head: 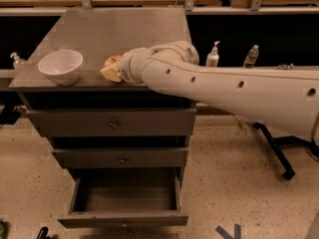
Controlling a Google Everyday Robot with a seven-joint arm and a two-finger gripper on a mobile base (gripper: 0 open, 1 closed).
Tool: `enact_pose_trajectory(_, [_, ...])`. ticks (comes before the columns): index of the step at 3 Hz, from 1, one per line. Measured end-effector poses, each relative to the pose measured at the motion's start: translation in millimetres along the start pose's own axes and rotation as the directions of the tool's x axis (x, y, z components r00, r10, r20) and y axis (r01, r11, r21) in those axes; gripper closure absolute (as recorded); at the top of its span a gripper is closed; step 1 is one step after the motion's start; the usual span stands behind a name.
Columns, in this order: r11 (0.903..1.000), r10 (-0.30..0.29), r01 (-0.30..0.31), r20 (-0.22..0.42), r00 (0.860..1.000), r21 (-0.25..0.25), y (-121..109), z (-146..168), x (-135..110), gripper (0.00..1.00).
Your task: Place apple into bottom drawer
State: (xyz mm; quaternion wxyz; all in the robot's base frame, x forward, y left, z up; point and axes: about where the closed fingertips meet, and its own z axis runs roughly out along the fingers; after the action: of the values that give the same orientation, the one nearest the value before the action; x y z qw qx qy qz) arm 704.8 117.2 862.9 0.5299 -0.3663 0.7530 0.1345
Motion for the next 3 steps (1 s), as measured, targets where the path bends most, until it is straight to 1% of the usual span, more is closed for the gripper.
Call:
enact_pose_trajectory(1, [0.9999,0.01,-0.01,0.002,1.0,-0.011,3.1,1.6,0.3,0.72])
enact_pose_trajectory(2, [0.9911,0.127,-0.125,0.045,0.991,-0.045,-18.3,13.0,7.1,1.0])
enact_pose_trajectory(3, [0.9778,0.199,-0.196,0.034,0.979,-0.073,-32.8,15.0,19.6,1.0])
